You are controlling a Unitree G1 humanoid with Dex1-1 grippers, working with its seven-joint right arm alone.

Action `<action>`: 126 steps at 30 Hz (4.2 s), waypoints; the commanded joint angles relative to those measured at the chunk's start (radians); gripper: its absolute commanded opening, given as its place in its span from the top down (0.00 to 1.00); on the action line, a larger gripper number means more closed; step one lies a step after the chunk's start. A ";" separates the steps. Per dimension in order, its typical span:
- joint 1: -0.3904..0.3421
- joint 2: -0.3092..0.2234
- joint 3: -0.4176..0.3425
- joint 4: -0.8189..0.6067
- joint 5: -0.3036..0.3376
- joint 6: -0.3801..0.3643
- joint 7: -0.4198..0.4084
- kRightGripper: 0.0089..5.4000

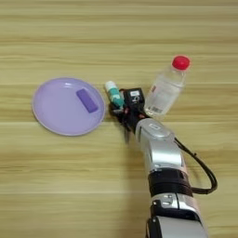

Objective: Move the objects on the table

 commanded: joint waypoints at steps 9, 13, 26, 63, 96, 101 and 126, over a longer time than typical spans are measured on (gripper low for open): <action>-0.051 -0.034 0.010 -0.091 0.004 -0.024 0.002 0.58; -0.035 -0.033 0.009 -0.143 0.008 -0.009 0.002 0.49; -0.006 -0.022 -0.013 -0.273 0.032 0.021 -0.009 0.14; -0.083 0.056 0.263 -0.287 -0.093 0.009 0.045 0.00; 0.022 0.034 0.309 -0.236 -0.151 -0.018 0.084 0.00; 0.088 -0.006 0.316 -0.354 -0.167 0.018 0.099 0.00; 0.122 -0.026 0.264 -0.523 -0.143 0.094 0.096 0.00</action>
